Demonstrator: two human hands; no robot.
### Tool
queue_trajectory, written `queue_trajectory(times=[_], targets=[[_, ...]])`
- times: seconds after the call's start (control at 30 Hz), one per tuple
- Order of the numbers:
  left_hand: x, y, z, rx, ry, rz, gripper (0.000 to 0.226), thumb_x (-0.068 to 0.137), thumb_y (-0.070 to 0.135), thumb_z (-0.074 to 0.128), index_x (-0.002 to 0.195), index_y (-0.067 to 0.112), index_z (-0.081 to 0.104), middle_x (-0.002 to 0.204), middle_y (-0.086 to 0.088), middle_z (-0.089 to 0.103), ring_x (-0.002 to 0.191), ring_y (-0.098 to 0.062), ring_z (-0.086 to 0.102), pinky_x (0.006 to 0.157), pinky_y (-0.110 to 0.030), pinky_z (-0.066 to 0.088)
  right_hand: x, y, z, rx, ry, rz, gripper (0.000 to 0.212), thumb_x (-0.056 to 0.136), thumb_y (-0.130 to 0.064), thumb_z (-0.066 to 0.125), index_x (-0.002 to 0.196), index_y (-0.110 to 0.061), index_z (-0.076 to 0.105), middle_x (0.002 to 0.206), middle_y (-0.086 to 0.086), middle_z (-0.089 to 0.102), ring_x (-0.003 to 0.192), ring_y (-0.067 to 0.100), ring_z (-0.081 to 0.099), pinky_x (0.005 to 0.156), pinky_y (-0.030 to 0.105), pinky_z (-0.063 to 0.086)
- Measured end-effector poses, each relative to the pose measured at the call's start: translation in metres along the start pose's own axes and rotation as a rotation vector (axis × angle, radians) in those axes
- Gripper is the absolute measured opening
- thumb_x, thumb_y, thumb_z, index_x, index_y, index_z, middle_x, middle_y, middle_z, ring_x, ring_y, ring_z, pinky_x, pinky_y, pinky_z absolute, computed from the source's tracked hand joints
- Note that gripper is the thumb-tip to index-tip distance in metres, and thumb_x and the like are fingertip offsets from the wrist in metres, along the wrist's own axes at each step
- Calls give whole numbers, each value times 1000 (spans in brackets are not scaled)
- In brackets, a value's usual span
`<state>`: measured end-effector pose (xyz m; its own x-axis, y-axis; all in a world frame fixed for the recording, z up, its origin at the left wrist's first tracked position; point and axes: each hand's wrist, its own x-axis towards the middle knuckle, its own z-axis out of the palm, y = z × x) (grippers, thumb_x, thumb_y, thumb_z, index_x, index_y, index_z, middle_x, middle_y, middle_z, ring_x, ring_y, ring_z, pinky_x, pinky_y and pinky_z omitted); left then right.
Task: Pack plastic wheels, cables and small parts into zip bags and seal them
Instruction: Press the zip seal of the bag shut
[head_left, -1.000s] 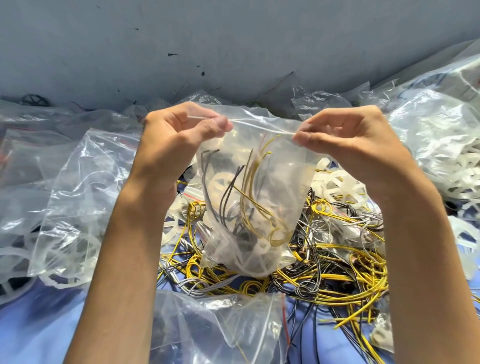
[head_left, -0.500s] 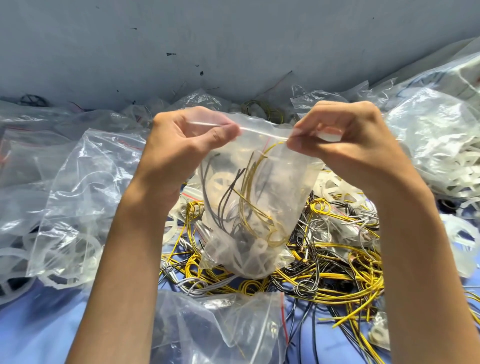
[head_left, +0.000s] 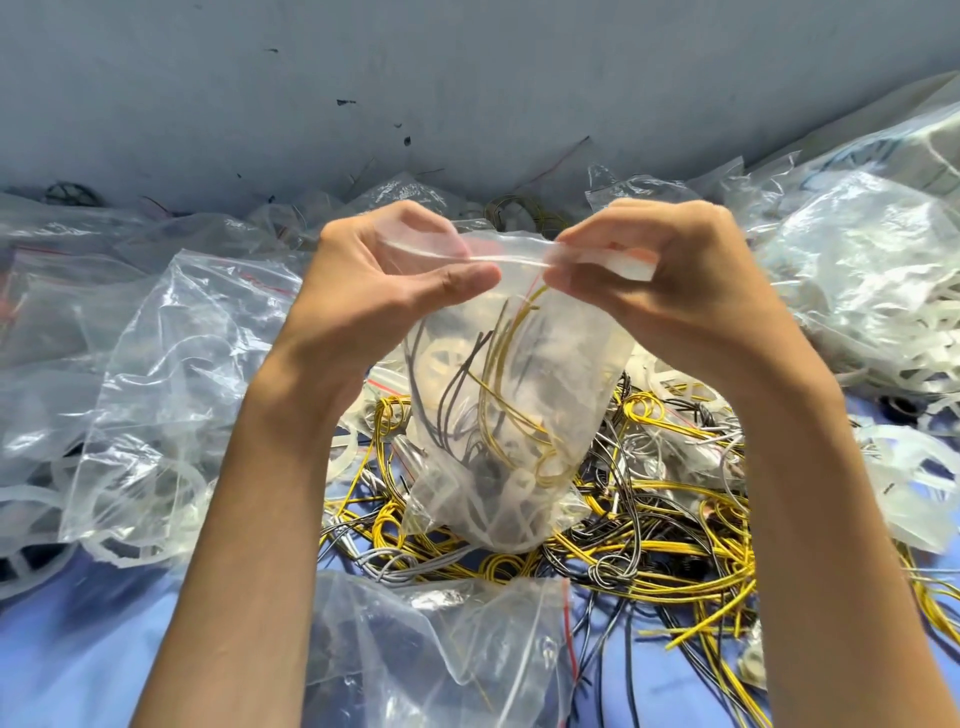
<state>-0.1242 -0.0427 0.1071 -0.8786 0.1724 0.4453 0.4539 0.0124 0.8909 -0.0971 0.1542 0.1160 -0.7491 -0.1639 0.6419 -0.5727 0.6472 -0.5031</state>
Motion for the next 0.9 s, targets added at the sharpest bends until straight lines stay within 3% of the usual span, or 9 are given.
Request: queue_trajectory(times=[0.1,0.23,0.33,0.43,0.57,0.7,0.8,0.9], targets=[[0,-1,2,18,1,16,28,56,20,82,66,16,56,60,9,61,61,-11,56,60,-20,43,2,-1,7,-35,33,-15,8,82,-15,73,88,-11,75,81,-1,68,72,2,57,68,8,40],[0,-3,4,24,15,9,28,61,19,81,68,16,55,70,-4,62,72,-19,60,70,-30,45,3,-1,14,-68,55,-2,9,83,-13,71,89,-8,74,83,2,68,72,4,58,73,16,46],[0,-3,4,12,29,34,27,62,17,80,67,15,54,65,3,63,64,-9,64,64,-20,48,4,-2,18,-82,73,-20,8,82,-11,68,87,-7,73,80,-1,65,66,3,56,72,18,46],[0,-3,5,9,40,45,27,63,16,80,67,16,53,65,3,63,62,-7,64,61,-18,47,4,-2,20,-93,91,-28,7,81,-8,68,84,-7,74,78,2,66,67,12,57,69,23,46],[1,-2,10,14,38,46,35,69,2,79,65,15,46,66,-1,68,55,-8,61,62,-21,49,3,-2,19,-65,110,10,7,78,-2,69,77,-7,74,70,-2,61,59,-1,47,60,21,40],[2,-1,13,35,45,49,38,72,-3,76,65,14,43,63,1,70,55,-9,59,63,-25,49,3,1,16,-56,63,58,7,79,-6,67,75,-8,71,62,-3,60,54,5,46,56,21,38],[1,0,11,69,58,41,33,71,6,80,70,17,49,75,-20,65,67,-17,58,67,-32,46,2,3,12,-24,25,68,7,85,-16,68,80,-12,72,70,6,67,65,20,59,61,28,47],[1,0,7,59,86,32,31,66,16,82,71,19,52,69,-4,61,68,-18,57,65,-29,46,1,6,6,-5,30,64,4,85,-20,69,88,-17,71,80,0,68,76,15,63,77,36,53]])
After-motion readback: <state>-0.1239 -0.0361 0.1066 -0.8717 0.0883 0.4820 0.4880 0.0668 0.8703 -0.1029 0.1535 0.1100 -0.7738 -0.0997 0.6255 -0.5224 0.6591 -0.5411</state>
